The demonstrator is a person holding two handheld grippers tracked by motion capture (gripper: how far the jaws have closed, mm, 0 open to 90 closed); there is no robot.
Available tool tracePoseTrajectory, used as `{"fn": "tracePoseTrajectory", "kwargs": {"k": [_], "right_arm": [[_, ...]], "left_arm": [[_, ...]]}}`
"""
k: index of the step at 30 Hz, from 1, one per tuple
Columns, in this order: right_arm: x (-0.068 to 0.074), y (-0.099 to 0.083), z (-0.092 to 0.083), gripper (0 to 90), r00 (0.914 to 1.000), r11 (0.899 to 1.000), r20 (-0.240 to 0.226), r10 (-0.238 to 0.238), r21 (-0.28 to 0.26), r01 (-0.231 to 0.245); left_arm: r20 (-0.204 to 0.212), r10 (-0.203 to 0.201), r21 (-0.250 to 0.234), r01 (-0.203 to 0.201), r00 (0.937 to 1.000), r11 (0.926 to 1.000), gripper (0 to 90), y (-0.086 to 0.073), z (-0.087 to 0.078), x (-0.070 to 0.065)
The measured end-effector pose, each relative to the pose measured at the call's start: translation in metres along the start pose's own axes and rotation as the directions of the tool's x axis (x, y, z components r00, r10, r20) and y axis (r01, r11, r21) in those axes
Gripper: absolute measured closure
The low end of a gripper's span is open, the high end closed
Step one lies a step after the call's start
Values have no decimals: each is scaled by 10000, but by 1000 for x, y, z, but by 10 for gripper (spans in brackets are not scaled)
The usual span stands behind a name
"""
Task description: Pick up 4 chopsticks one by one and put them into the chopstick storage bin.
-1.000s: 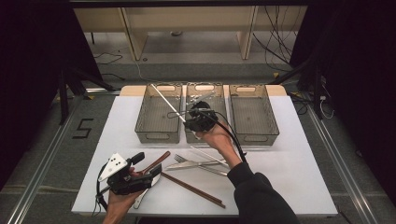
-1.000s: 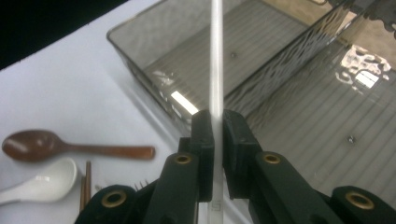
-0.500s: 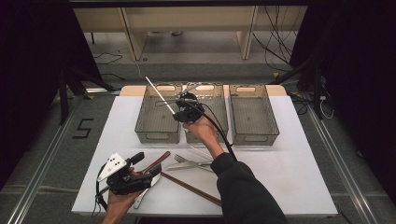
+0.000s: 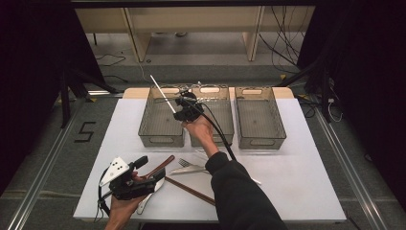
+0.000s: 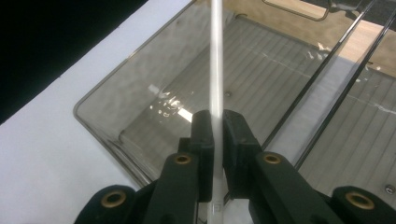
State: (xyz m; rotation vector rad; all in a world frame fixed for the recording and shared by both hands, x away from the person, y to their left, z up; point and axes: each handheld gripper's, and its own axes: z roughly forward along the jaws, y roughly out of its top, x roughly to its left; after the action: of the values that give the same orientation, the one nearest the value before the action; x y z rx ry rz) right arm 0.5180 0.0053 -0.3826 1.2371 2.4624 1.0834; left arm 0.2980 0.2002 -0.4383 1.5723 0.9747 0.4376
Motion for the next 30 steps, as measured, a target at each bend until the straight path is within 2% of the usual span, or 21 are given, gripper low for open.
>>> {"fn": "tracePoseTrajectory", "kwargs": {"k": [18,30], "right_arm": [[6,4,16,840,9977,9978,103,668,37,-668],[6,1,28,839,9962,9959,200,845,313,-851]], "left_arm": [[35,1,-8,-1,10000,10000,162,0,0,0],[48,-1,-32,1,10000,10000,162,0,0,-1]]}}
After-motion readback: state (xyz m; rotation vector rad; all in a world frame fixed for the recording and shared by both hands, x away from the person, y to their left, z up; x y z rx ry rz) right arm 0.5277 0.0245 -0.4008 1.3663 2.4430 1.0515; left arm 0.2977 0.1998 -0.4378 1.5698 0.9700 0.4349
